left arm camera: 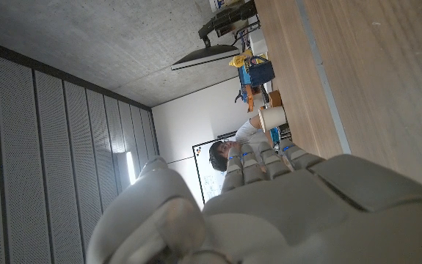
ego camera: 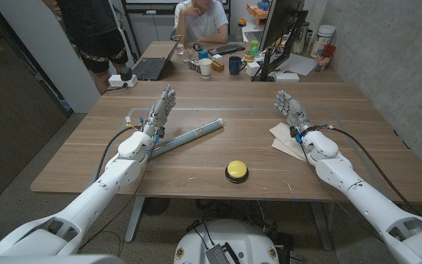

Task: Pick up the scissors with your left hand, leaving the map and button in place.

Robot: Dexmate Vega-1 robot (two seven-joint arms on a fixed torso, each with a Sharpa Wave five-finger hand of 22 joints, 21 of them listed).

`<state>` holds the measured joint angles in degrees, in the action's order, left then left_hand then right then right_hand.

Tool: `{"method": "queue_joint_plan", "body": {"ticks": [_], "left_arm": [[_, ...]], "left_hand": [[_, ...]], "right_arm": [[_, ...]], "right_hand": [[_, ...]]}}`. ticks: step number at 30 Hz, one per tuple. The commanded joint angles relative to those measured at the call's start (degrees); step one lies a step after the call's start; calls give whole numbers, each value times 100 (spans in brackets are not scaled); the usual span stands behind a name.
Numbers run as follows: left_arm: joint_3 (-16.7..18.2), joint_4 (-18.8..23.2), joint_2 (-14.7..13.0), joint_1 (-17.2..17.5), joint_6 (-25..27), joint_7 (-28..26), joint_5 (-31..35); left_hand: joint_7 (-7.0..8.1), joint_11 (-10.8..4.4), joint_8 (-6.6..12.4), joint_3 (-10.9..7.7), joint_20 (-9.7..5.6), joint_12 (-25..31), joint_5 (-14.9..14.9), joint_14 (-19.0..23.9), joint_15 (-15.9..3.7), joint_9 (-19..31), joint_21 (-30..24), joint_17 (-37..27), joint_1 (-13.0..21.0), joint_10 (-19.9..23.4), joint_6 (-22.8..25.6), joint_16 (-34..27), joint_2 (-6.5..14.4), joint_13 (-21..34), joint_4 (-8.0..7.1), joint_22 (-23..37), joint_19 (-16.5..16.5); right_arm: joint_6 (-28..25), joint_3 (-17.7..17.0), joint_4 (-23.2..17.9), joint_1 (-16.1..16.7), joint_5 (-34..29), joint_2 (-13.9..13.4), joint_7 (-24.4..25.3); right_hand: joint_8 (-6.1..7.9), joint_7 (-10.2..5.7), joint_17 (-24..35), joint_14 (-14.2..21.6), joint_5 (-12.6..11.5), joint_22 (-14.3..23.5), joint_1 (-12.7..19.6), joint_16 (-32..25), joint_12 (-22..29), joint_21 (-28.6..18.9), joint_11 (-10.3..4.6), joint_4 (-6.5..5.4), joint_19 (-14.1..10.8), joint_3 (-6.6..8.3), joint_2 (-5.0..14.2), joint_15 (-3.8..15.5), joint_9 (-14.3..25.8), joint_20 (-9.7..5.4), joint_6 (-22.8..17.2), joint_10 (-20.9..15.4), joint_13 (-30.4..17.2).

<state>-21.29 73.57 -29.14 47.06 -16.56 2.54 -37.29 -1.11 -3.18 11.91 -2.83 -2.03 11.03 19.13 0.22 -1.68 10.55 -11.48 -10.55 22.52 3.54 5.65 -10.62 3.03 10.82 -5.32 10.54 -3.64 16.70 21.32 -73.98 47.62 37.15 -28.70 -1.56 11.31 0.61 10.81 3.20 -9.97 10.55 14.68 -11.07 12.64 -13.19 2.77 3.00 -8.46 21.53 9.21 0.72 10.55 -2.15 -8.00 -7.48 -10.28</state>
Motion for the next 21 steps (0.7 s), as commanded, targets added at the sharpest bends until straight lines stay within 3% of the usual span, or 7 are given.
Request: {"method": "queue_joint_plan", "body": {"ticks": [1, 12, 21], "left_arm": [[-24, -158, 26, -123, 43, 88, -11], [-26, -16, -79, -81, 110, -42, 95], [59, 470, -500, 171, 398, -338, 281]], "left_hand": [[-1, 0, 27, 10, -139, 29, 33, -12, -57, 12, -27, -14, 47, 46, 50, -23, 0, 21, -32, 7, -45], [26, -43, 29, 19, -141, 29, 30, -10, -73, 14, -29, -15, 59, 41, 61, -26, 13, 21, -30, 8, -45], [38, -28, 37, -2, -146, 33, 33, 5, -79, 15, -30, -13, 107, 52, 88, -31, 58, 21, -14, 7, -45]], "right_arm": [[39, 12, 138, -57, -15, 63, 15], [39, 36, 170, -87, -42, 60, -12], [51, 20, 135, -71, -23, 61, -7]], "right_hand": [[22, -5, 10, 31, -31, 18, 40, -30, 18, -22, -8, -12, -47, 38, -5, -2, 29, -333, -46, -67, -30], [19, -6, 11, 34, -30, 18, 43, -29, 13, -12, 1, -12, -46, 34, -4, -11, 29, -340, -54, -71, -30], [16, -8, 13, 27, -30, 18, 40, -26, 8, -3, 8, -15, -37, 30, -5, -14, 29, -341, -53, -67, -30]]}}
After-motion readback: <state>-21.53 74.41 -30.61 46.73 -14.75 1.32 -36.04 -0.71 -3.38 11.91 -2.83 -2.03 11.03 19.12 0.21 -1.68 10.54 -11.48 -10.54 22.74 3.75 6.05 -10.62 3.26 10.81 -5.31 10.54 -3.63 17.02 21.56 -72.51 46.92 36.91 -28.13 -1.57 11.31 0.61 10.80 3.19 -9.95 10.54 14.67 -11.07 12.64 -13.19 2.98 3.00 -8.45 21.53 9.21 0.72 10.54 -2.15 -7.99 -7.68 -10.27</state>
